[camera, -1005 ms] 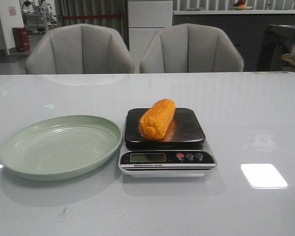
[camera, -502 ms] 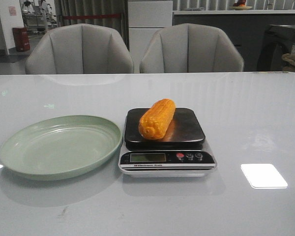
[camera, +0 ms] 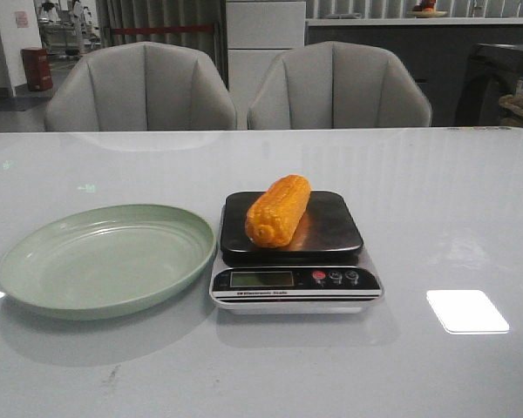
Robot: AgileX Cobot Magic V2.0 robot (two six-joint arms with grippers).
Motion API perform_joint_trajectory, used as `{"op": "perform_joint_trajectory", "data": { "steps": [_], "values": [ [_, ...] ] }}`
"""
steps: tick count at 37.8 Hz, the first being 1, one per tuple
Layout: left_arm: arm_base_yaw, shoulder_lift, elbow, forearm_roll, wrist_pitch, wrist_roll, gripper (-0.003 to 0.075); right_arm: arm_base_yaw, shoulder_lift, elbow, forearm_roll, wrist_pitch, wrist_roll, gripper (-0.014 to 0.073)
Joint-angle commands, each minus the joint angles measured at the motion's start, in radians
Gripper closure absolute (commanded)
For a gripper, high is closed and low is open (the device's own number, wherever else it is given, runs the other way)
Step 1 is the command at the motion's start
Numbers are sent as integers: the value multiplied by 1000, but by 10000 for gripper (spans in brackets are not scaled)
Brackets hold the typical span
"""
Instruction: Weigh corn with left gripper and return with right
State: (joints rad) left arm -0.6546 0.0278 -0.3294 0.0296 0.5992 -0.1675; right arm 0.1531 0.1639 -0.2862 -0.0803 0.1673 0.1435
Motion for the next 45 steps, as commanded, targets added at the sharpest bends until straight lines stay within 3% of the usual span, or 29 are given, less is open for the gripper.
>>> {"op": "perform_joint_trajectory", "data": {
  "steps": [1, 5, 14, 16, 21, 23, 34, 45],
  "values": [
    [-1, 11, -27, 0, -76, 0, 606, -6, 122, -133, 12, 106, -5, 410],
    [-1, 11, -27, 0, -76, 0, 606, -6, 200, -179, 24, 217, -5, 410],
    [-1, 11, -27, 0, -76, 0, 606, -6, 286, -176, 51, 237, -5, 395],
    [-1, 11, -27, 0, -76, 0, 606, -4, 318, -179, 80, 237, -5, 335],
    [-1, 11, -27, 0, -76, 0, 606, -2, 438, -241, 91, 248, -5, 40],
    [-1, 11, -27, 0, -76, 0, 606, 16, 496, -279, 99, 259, -5, -22],
    [-1, 11, -27, 0, -76, 0, 606, 275, 828, -542, 131, 284, 0, -13],
    [-1, 11, -27, 0, -76, 0, 606, 359, 1230, -893, 146, 425, 104, -12]
  ]
}}
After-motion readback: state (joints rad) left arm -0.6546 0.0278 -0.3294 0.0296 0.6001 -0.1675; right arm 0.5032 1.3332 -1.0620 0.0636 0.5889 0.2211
